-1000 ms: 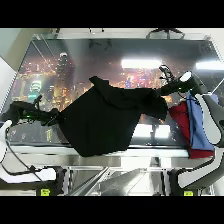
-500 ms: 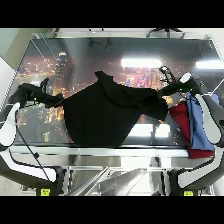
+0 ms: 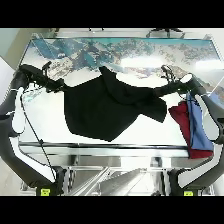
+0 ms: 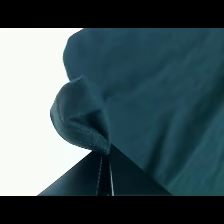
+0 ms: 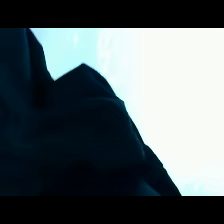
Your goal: Fold the shirts.
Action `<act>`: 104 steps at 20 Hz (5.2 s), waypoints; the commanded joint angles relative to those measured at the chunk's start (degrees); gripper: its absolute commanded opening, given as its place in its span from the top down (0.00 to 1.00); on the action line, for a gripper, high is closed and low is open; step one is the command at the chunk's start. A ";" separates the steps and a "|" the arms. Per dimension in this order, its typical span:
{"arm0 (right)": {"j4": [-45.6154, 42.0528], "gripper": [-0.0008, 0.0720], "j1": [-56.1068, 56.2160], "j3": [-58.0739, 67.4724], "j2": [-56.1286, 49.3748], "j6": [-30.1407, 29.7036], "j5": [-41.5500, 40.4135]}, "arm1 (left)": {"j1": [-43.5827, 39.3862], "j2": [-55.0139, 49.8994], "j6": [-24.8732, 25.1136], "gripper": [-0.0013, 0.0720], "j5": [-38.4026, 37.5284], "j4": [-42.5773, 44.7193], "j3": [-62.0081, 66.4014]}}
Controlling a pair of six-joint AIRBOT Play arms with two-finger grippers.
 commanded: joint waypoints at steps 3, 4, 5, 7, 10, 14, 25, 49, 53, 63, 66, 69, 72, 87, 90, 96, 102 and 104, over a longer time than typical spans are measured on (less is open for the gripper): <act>-1.27 0.97 -1.27 -10.86 2.69 4.83 14.16 | -0.17 -6.43 -1.53 0.96 0.55 2.86 14.12; -1.14 0.97 -0.87 -15.15 4.79 4.81 14.82 | -0.15 -7.69 -1.55 0.96 0.90 2.86 16.26; -0.87 0.97 -0.59 -18.78 7.02 4.81 14.82 | -0.17 -8.63 -1.55 0.96 1.14 2.89 17.73; 0.50 0.97 -0.26 -26.29 12.85 5.14 15.52 | -0.15 -9.18 -1.53 0.96 0.44 2.91 17.99; 2.62 0.97 -0.28 -37.90 24.15 6.88 16.20 | -0.15 -9.14 -1.33 0.96 0.57 2.89 16.41; 2.73 0.96 -0.37 -46.49 35.69 8.02 11.45 | -0.81 -9.29 -0.81 0.96 4.20 2.84 15.37; 0.20 0.35 -0.28 -36.72 36.35 3.04 6.14 | -3.32 -9.29 -0.02 0.96 8.02 2.89 15.37; 9.07 0.96 -0.28 -42.58 32.61 3.48 4.31 | -2.62 -9.27 0.00 0.43 6.10 2.86 17.31; 9.07 0.96 -0.28 -42.58 32.61 3.48 4.70 | 0.26 -6.19 -7.02 0.08 17.18 2.99 16.74; 9.09 0.96 -0.28 -42.58 32.61 3.45 4.46 | 4.94 22.58 -10.51 0.08 11.52 2.89 -40.06; 9.09 0.96 -0.28 -42.58 32.63 3.48 4.70 | 4.94 26.77 -10.49 0.08 3.41 2.58 -52.35; 9.11 0.96 -0.28 -42.58 32.63 3.50 4.66 | 4.83 27.06 -8.83 0.08 -4.35 0.66 -57.75; 9.62 0.96 -0.28 -42.58 32.63 3.50 4.68 | 4.83 24.79 -3.08 0.08 -10.19 -7.80 -58.80; 36.96 0.96 -9.49 -6.16 55.45 3.23 13.90 | 5.31 47.28 7.67 0.96 11.37 -30.21 -9.77; 34.51 0.96 -16.90 6.86 61.94 6.86 7.43 | 8.28 50.36 5.03 0.96 8.55 -27.61 10.27; 34.10 0.96 -26.10 14.10 66.71 7.82 6.19 | 21.00 52.04 3.65 0.96 9.92 -27.71 14.95; 31.80 0.96 -19.87 3.15 57.02 7.82 8.26 | 2.95 37.86 9.77 0.96 10.29 -24.11 -0.76; 23.47 0.96 -10.80 -6.54 51.25 7.85 4.42 | -0.90 29.59 9.92 0.96 8.44 -17.75 -1.44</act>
